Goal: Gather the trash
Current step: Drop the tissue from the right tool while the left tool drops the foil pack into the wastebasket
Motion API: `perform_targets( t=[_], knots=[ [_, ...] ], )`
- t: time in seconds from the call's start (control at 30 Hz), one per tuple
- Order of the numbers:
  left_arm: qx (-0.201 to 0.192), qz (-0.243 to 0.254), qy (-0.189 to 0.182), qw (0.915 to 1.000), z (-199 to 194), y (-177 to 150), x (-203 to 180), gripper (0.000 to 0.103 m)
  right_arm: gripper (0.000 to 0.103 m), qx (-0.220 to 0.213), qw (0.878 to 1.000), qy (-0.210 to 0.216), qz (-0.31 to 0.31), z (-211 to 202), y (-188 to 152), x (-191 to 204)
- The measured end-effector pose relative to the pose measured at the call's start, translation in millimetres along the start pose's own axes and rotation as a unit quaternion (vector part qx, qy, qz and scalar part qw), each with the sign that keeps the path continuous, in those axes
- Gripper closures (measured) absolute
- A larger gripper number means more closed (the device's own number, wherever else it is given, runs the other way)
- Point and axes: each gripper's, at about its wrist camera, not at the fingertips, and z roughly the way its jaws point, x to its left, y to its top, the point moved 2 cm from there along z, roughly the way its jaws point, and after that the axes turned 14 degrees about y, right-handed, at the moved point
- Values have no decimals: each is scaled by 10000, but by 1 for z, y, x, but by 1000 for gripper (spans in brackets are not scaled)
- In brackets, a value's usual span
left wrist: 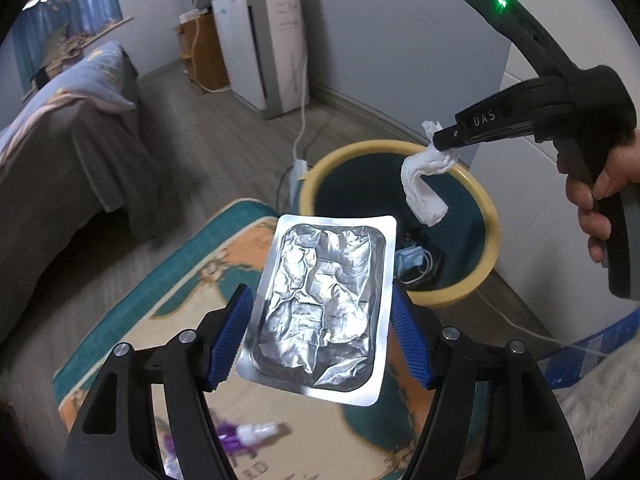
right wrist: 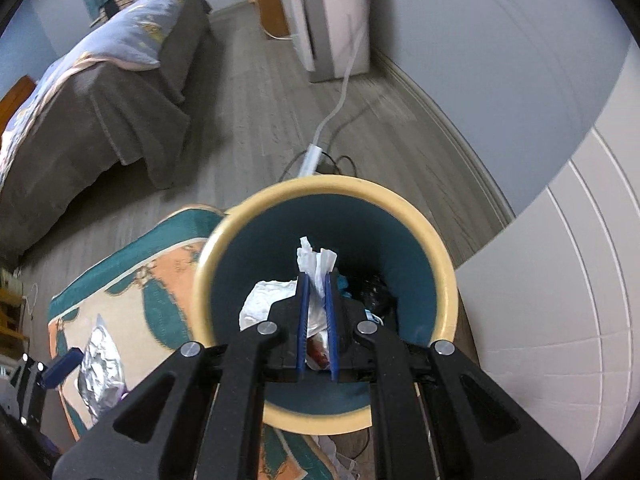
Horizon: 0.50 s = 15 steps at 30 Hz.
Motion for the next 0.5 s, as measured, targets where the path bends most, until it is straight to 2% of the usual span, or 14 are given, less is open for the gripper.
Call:
perform_targets(
  t=[0.23, 0.37, 0.4, 0.43, 0.47, 0.5],
  knots=[
    [262, 170, -101, 9995, 40, 14, -26, 34, 95, 179, 9990, -152, 391, 15, -6, -19],
    [94, 113, -152, 9998, 46, 30, -32, 33, 94, -143, 9990, -58, 423, 4, 2, -17],
    [14, 78, -176, 9998, 45, 35, -34, 32, 91, -211, 9989, -56, 422, 2, 4, -17],
    [-34, 65, -181, 9998, 44, 41, -36, 30, 84, -270, 9987, -55, 436, 0, 6, -18],
    [-50, 70, -173, 9998, 45, 44, -37, 24, 77, -323, 9983, -55, 479, -2, 7, -20],
    [-94, 86, -120, 9998, 44, 48, -39, 21, 64, -356, 9979, -63, 540, -3, 7, -23]
  ],
)
